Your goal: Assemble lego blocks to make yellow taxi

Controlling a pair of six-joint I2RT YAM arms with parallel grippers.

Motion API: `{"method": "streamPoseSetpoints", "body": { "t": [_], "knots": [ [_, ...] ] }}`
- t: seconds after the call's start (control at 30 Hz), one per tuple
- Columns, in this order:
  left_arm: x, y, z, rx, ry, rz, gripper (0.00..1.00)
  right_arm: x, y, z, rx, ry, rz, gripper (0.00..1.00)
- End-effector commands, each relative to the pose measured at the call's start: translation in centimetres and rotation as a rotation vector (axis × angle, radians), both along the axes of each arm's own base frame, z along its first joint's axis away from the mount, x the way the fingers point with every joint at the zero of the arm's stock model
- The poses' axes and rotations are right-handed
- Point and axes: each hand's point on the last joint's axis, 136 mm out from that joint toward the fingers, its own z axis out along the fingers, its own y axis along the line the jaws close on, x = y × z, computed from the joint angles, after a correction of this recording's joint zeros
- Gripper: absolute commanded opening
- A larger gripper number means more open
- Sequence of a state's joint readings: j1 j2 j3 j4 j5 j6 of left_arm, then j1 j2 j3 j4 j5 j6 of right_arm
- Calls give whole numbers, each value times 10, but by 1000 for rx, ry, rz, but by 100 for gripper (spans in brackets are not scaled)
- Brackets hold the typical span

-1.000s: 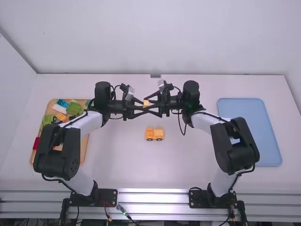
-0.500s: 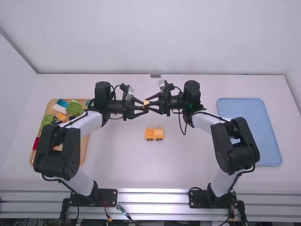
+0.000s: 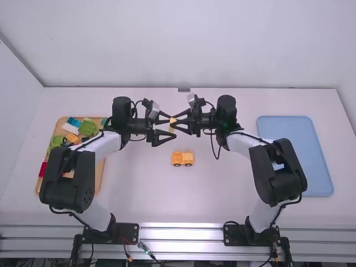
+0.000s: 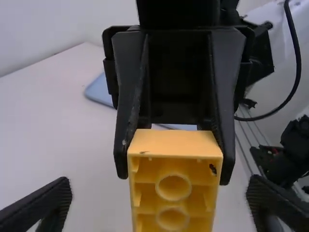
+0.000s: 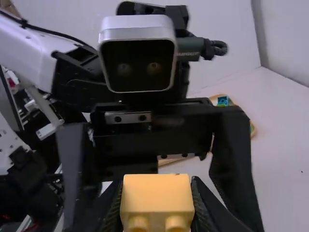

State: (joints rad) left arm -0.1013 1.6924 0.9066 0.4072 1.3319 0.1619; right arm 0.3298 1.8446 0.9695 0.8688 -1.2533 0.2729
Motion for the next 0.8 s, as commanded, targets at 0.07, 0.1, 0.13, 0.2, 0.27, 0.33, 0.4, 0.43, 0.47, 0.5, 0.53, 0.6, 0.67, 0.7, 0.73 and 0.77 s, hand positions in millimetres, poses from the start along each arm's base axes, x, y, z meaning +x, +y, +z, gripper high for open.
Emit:
{"method": "streamPoseSetpoints", "body": {
  "t": [0.07, 0.1, 0.13, 0.2, 0.27, 0.33, 0.4, 0.43, 0.47, 0.5, 0.53, 0.6, 0.67, 0.7, 0.73, 0.77],
  "knots": [
    [15, 2, -10, 48, 20, 79, 99, 23, 0, 9, -16, -61, -117, 17],
    [20, 3, -13, 63, 35, 110, 99, 27, -1, 6, -26, -53, -140, 17],
    [28, 7, -16, 82, 50, 160, 99, 33, -2, 2, -43, -43, -180, 17],
    [43, 16, -26, 126, 96, 269, 99, 47, -6, -9, -85, -26, -263, 18],
    [55, 25, -39, 173, 153, 371, 99, 61, -13, -20, -141, -9, -342, 17],
    [65, 38, -51, 219, 210, 472, 99, 69, -17, -28, -188, 6, -385, 18],
    [78, 65, -70, 282, 304, 638, 99, 79, -23, -40, -285, 33, -438, 17],
    [81, 72, -74, 296, 325, 681, 99, 81, -25, -43, -319, 41, -450, 17],
    [85, 86, -82, 322, 358, 756, 97, 83, -27, -49, -381, 51, -464, 18],
    [87, 94, -85, 336, 374, 789, 99, 84, -29, -52, -431, 55, -471, 17],
    [88, 101, -88, 353, 377, 818, 99, 84, -31, -55, -489, 56, -479, 18],
    [91, 113, -92, 378, 376, 865, 99, 81, -32, -59, -579, 51, -480, 18],
    [96, 133, -95, 435, 358, 958, 99, 73, -30, -63, -680, 32, -465, 18],
    [96, 143, -95, 468, 355, 1015, 99, 70, -29, -64, -711, 16, -458, 17],
    [96, 147, -95, 479, 355, 1035, 99, 70, -29, -64, -715, 13, -457, 17],
    [95, 157, -94, 520, 356, 1106, 99, 68, -27, -66, -747, -8, -454, 18]
  ]
}}
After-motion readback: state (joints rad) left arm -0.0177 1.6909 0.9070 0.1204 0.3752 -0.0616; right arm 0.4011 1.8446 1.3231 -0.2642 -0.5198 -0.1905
